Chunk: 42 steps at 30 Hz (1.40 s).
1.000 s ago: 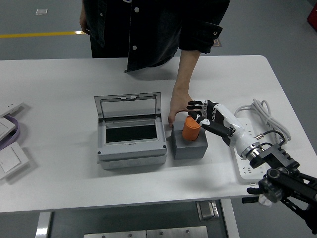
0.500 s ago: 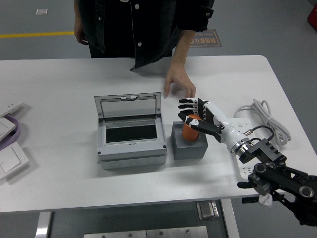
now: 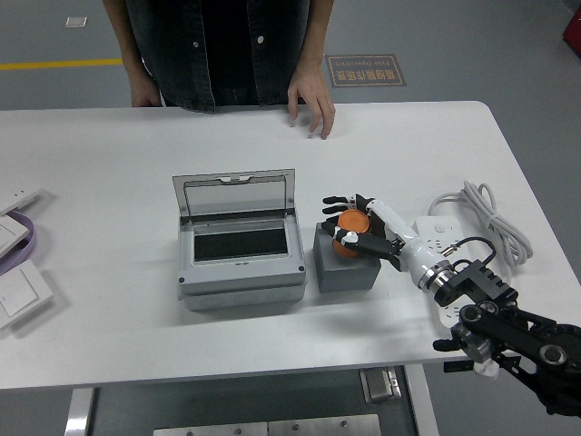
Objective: Pick up the cylinder from the cube,place it in the box,flap close box
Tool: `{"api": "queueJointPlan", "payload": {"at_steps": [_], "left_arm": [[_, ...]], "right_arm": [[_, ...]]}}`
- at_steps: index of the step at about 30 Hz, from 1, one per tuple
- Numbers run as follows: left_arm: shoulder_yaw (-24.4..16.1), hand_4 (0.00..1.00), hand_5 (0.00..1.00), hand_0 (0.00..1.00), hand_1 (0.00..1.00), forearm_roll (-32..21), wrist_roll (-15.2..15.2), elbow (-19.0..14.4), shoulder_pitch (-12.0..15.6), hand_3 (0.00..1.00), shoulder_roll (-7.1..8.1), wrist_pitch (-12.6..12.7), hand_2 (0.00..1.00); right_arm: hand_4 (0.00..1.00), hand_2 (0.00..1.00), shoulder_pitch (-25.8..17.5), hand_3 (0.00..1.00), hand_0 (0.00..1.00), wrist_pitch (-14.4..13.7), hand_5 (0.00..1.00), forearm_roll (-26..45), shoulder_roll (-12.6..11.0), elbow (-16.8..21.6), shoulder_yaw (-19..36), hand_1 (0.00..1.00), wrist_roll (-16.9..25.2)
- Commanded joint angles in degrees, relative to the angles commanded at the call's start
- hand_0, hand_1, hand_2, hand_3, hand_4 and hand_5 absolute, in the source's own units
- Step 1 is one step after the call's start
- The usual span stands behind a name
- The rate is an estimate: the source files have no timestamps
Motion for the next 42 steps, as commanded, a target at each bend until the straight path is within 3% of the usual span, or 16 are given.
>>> {"api": "queueJointPlan", "payload": {"at_steps": [2,3,8,9,26,27,32,33,38,39,42], "left_arm": [[-0.1,0.717,0.197,0.600,0.510,0.1,0.0,0.0,-0.1,0.619,-0.02,0.0,0.561],[-0.2,0.716,0.197,0.600,0.511,0.2,0.0,0.0,-0.1,0.619,-0.04,0.0,0.561],[-0.1,0.716,0.197,0.600,0.511,0.1,0.0,0.0,-0.1,0.619,-0.08,0.0,0.561],[0.0,0.716,0.198,0.600,0.511,0.1,0.0,0.0,-0.1,0.619,-0.07,0.0,0.561],[0.4,0.717,0.198,0.600,0.511,-0.1,0.0,0.0,-0.2,0.619,-0.06,0.0,0.561],[0.4,0.716,0.198,0.600,0.511,-0.1,0.0,0.0,-0.2,0.619,-0.06,0.0,0.561],[-0.1,0.716,0.198,0.600,0.511,0.4,0.0,-0.1,-0.2,0.619,-0.12,0.0,0.561],[-0.2,0.716,0.197,0.600,0.510,0.6,0.0,-0.1,-0.2,0.619,-0.13,0.0,0.561],[-0.7,0.716,0.197,0.600,0.510,1.0,-0.1,-0.2,-0.2,0.619,-0.15,0.0,0.561],[-0.7,0.716,0.197,0.600,0.511,1.0,-0.1,-0.2,-0.2,0.619,-0.15,0.0,0.561],[-0.7,0.716,0.197,0.600,0.511,0.9,-0.1,-0.1,-0.2,0.619,-0.16,0.0,0.561]], "right_arm": [[0.806,0.741,0.1,0.777,0.800,0.0,0.300,0.1,0.0,-0.2,-0.4,0.730,-0.1],[0.768,0.741,0.2,0.779,0.803,0.1,0.178,0.1,0.0,-0.2,-0.5,0.731,-0.1],[0.768,0.741,0.2,0.779,0.803,0.1,0.178,0.0,0.0,-0.2,-0.7,0.731,-0.2],[0.686,0.736,0.2,0.765,0.795,0.1,0.068,0.0,-0.1,-0.2,-0.7,0.728,-0.3],[0.611,0.730,0.2,0.740,0.775,-0.2,0.006,2.2,-0.5,-0.3,-0.9,0.722,0.7],[0.349,0.694,0.2,0.687,0.754,-0.1,0.002,2.3,-0.5,-0.3,-0.9,0.709,0.8],[0.349,0.694,0.1,0.687,0.754,-0.3,0.002,2.8,-0.5,-0.3,-0.7,0.709,0.8],[0.058,0.650,0.1,0.593,0.764,-0.4,0.002,2.9,-0.5,-0.2,-0.7,0.684,0.9],[0.058,0.650,0.1,0.593,0.764,-1.6,0.002,3.3,-0.3,0.0,-0.2,0.684,1.6],[0.030,0.580,0.1,0.444,0.724,-1.8,0.002,3.4,-0.3,0.0,-0.1,0.613,1.8],[0.030,0.580,0.1,0.444,0.724,-2.5,0.002,3.6,-0.1,0.3,0.7,0.613,2.3]]}}
